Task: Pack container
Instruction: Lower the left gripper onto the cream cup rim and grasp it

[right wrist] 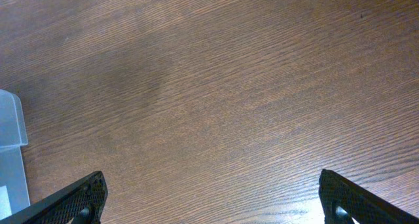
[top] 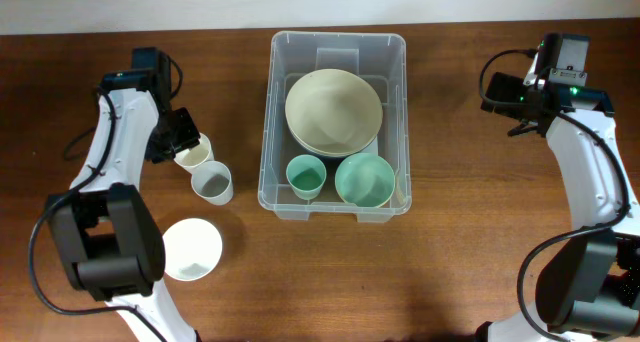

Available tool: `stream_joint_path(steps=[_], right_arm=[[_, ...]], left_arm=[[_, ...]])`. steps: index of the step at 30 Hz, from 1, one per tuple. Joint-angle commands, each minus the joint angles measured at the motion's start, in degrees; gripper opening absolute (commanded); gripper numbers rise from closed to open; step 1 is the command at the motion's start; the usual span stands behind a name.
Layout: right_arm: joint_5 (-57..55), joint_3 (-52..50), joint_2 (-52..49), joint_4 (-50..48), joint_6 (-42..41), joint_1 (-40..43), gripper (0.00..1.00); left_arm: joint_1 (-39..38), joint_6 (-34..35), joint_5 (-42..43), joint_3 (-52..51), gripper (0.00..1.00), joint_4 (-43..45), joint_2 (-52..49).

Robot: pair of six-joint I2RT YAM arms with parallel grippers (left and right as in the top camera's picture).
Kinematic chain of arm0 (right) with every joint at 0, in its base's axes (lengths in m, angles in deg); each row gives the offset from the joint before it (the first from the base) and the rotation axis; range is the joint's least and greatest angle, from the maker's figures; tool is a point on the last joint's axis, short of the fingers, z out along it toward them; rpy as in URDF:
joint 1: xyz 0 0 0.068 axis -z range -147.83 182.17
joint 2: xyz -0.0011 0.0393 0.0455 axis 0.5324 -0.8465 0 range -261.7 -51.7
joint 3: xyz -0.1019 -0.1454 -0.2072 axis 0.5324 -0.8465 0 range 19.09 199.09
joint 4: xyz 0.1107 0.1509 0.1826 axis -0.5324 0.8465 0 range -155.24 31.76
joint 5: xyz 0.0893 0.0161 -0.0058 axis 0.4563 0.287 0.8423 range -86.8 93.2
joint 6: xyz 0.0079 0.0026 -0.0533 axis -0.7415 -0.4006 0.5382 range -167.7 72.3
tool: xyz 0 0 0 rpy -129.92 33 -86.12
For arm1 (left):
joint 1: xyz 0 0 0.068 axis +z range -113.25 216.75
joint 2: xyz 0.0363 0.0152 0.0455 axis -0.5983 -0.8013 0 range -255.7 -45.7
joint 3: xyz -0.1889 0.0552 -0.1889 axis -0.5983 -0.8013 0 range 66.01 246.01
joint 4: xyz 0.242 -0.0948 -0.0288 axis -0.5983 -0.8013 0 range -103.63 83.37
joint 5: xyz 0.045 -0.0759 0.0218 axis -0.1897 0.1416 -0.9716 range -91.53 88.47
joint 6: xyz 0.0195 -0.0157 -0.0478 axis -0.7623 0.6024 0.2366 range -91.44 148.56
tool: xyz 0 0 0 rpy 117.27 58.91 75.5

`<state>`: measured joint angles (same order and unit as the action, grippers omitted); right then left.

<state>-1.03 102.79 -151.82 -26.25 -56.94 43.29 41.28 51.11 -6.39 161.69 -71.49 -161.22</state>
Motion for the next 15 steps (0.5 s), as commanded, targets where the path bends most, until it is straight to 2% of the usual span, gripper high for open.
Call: stream_joint_path(steps=[1, 11, 15], right_arm=[[-0.5, 0.6, 1.4, -0.2, -0.5, 0.2, 0.99], [-0.5, 0.6, 1.4, -0.2, -0.5, 0.2, 0.99], [-0.5, 0.6, 1.4, -0.2, -0.5, 0.2, 0.99]], left_arm=[[0.1, 0.4, 0.6, -0.1, 0.46, 0.3, -1.8], [0.1, 0.3, 0.6, -0.1, 0.45, 2.3, -5.4], [0.2, 0.3, 0.6, -0.1, 0.33, 2.3, -6.4]])
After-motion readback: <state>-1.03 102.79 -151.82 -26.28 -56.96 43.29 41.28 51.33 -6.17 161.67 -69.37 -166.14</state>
